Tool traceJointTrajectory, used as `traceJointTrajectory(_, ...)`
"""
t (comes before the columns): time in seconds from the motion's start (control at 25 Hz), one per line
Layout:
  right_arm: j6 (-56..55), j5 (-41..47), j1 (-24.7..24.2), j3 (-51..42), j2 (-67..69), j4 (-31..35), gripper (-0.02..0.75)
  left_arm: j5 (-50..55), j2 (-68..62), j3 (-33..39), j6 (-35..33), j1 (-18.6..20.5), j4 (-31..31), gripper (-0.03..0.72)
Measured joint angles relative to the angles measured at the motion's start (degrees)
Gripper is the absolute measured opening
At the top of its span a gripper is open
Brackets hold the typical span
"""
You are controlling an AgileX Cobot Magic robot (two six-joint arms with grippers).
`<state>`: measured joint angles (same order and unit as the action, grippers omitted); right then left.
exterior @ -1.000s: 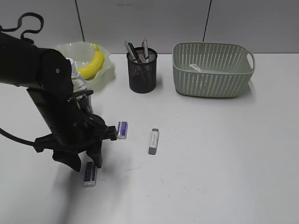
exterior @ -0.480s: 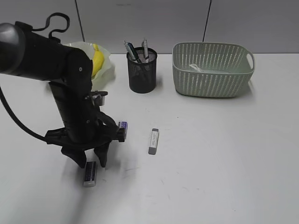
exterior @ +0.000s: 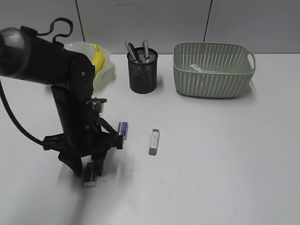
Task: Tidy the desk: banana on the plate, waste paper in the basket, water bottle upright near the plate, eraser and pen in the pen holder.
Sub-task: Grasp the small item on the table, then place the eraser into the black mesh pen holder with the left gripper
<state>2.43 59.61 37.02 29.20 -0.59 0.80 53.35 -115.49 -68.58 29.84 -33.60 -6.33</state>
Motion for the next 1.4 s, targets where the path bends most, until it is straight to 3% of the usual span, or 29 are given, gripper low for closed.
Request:
traceJointTrajectory(0.2,0.00,-0.06,0.00,0.00,0.00,-0.04,0.403,0.19,-1.33,-0.36,0.15,0.00,-0.18,0.336)
traceJointTrajectory(0.36,0.00,-0.06,0.00,0.00,0.00,-0.04,0.403,1.80,-1.62,-1.49,0.13,0.00,0.75,0.172)
traceJointTrajectory(0.6,0.00,-0.06,0.00,0.00,0.00,-0.04,0.403,5.32,0.10,-6.72,-0.46,0.00,0.48,0.178)
traceJointTrajectory(0.84,0.00,-0.06,0.00,0.00,0.00,-0.04,0.403,6.07,6.07,-16.34,-0.64,0.00,0.42,0.178)
traceJointTrajectory(1.04,0.00,-0.06,0.00,0.00,0.00,-0.04,0.405,-3.82,7.38,-25.15,-0.86,0.06,3.83,0.178)
traceJointTrajectory(1.4,0.00,-0.06,0.00,0.00,0.00,-0.04,0.403,-31.34,4.81,-26.25,-0.91,0.18,10.69,0.178)
